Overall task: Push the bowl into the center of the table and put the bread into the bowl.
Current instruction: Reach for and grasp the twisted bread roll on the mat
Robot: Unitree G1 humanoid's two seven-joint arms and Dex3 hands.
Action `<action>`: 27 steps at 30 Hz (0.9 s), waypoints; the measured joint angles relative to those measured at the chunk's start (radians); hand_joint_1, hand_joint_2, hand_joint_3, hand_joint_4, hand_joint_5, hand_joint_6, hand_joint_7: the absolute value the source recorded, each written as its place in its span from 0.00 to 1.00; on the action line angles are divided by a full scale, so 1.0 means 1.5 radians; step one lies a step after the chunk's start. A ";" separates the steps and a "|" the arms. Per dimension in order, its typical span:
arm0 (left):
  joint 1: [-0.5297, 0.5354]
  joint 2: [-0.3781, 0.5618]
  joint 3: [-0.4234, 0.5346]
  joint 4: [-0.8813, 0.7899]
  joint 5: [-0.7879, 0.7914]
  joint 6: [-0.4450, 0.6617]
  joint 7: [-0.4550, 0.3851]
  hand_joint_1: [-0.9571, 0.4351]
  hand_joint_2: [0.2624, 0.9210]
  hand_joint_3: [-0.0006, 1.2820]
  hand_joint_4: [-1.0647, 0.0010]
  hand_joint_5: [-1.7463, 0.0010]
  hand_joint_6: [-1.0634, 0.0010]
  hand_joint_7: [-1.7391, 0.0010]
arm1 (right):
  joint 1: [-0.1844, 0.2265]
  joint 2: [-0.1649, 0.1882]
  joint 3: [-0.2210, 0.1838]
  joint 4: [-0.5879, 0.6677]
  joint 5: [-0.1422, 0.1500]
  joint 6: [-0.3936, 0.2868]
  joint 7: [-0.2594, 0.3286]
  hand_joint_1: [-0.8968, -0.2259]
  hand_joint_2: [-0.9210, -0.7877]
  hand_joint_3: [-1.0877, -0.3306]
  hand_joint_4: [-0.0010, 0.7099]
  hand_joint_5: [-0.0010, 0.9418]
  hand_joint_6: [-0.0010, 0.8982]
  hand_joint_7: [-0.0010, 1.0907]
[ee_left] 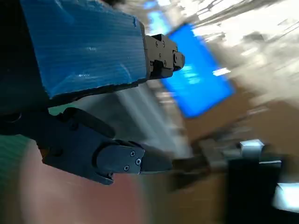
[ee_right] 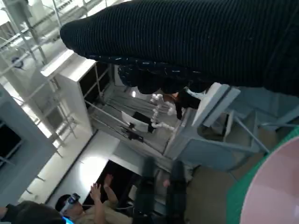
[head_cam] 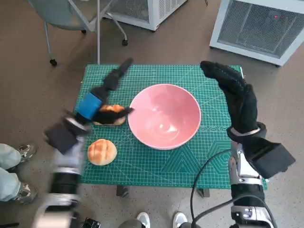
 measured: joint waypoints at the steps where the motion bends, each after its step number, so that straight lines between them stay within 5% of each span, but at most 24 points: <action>1: -0.004 0.024 -0.005 -0.007 0.022 0.029 0.001 0.34 0.93 0.03 1.00 1.00 0.83 0.99 | 0.003 0.000 0.001 -0.006 0.000 0.001 0.000 0.27 0.00 0.42 0.21 0.00 0.00 0.47; 10: -0.081 0.126 -0.067 0.041 0.154 0.148 0.025 0.40 0.88 0.00 1.00 1.00 0.79 0.98 | 0.014 0.006 0.013 -0.026 0.001 0.006 0.000 0.26 0.00 0.43 0.21 0.00 0.00 0.47; 27: -0.214 0.098 -0.244 0.318 0.317 0.231 0.067 0.47 0.81 0.00 1.00 1.00 0.78 0.99 | 0.009 0.017 0.018 -0.004 0.001 -0.001 0.001 0.25 0.00 0.44 0.22 0.00 0.00 0.47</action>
